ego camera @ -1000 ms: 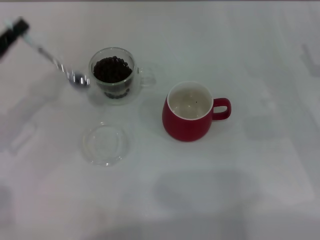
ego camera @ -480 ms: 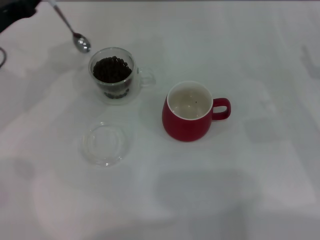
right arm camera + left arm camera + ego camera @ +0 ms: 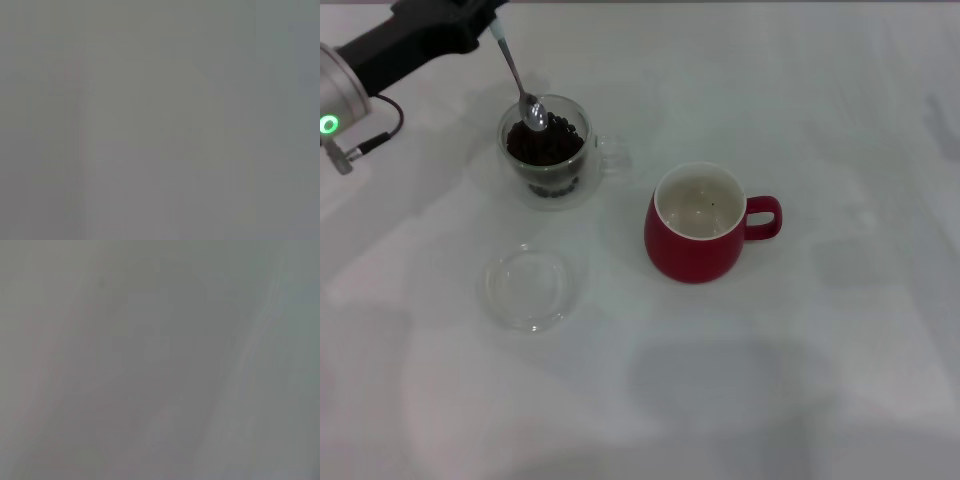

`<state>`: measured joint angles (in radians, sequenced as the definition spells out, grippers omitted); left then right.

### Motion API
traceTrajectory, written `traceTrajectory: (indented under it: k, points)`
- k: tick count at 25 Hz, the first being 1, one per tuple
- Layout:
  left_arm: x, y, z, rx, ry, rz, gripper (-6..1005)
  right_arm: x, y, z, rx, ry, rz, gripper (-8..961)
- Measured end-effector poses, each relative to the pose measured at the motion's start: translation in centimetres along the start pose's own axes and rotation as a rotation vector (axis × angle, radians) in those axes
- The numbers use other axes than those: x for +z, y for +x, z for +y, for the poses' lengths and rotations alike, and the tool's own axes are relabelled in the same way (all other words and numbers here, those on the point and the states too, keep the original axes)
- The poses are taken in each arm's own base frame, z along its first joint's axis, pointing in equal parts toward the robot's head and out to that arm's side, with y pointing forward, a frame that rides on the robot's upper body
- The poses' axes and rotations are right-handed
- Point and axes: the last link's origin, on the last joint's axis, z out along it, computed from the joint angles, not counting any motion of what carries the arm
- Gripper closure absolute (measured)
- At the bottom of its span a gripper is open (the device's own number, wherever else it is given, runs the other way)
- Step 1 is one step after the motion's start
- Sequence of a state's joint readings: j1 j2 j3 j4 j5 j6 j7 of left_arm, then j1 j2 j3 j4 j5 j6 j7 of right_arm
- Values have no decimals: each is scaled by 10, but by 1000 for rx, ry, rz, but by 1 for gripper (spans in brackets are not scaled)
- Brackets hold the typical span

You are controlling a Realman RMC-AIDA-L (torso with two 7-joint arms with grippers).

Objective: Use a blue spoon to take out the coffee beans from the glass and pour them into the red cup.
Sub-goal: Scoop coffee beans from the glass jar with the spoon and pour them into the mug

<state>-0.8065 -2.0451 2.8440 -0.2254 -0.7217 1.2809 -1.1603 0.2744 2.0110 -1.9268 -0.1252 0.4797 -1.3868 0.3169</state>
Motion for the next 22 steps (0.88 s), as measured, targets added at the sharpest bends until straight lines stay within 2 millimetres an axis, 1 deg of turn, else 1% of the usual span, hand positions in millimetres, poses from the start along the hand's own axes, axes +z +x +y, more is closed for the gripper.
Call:
traceTrajectory:
  k: [8, 11, 17, 22]
  points:
    - [19, -16, 11, 11, 13, -45, 865, -2, 1, 0, 3, 5, 3, 95]
    - [23, -20, 13, 3, 22, -57, 864, -4, 1, -1, 5, 9, 3, 95]
    - [24, -24, 14, -60, 34, -54, 864, -5, 1, -2, 6, 12, 2, 95]
    - [19, -28, 11, -209, 55, -51, 864, -4, 0, -1, 11, 11, -4, 95]
